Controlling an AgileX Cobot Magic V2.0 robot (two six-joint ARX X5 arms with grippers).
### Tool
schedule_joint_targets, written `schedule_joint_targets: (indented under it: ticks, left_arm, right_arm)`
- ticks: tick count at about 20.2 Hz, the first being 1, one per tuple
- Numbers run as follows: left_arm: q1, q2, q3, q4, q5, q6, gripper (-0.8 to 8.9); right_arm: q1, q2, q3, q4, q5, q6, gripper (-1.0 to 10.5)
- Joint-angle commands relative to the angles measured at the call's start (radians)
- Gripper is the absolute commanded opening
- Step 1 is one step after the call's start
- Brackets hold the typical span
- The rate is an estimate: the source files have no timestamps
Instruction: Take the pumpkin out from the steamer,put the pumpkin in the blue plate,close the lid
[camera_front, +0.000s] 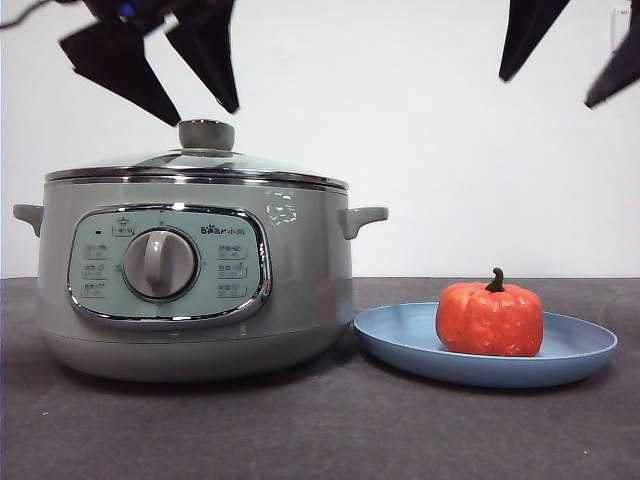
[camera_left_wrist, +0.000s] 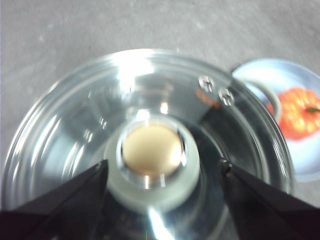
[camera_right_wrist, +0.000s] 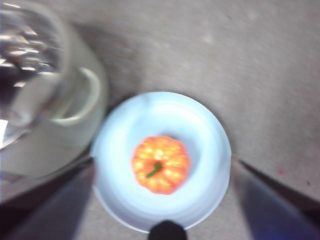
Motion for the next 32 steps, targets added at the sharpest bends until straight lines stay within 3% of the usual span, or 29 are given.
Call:
schedule_joint_targets:
  ticks: [1, 2, 3, 8, 12, 15, 17, 32]
  left_arm:
    - [-0.004, -0.054, 0.001, -0.051, 0.005, -0.008, 1.35]
    - [-0.007, -0.084, 0.001, -0.074, 0.005, -0.008, 0.17]
    - [-0.013, -0.116, 0.0, -0.09, 0.005, -0.008, -0.08]
    - [-0.076, -0.306, -0.057, -0.074, -0.055, -0.01, -0.09]
    - [-0.159, -0.525, -0.265, 0.013, -0.171, -0.053, -0.09]
    - [-0.2, -0.678, -0.413, 0.063, -0.204, -0.064, -0.09]
    - [-0.204, -0.71, -0.418, -0.007, -0.204, -0.097, -0.08]
    - [-0.204, -0.709, -0.418, -0.08, -0.204, -0.096, -0.03]
  right_arm:
    - [0.027, -0.051, -0.01, 0.006, -0.004, -0.006, 1.3]
    - [0.043, -0.079, -0.018, 0.012, -0.004, -0.006, 0.5]
    - [0.062, -0.111, -0.036, 0.031, -0.003, -0.005, -0.2]
    - [0.156, -0.319, -0.251, 0.251, 0.035, 0.05, -0.2]
    - [0.225, -0.482, -0.456, 0.417, 0.159, 0.068, -0.2]
    - [0.236, -0.528, -0.532, 0.482, 0.165, 0.147, -0.2]
    - [0.233, -0.524, -0.532, 0.48, 0.164, 0.207, -0.2]
    - [0.234, -0.526, -0.531, 0.438, 0.161, 0.204, -0.2]
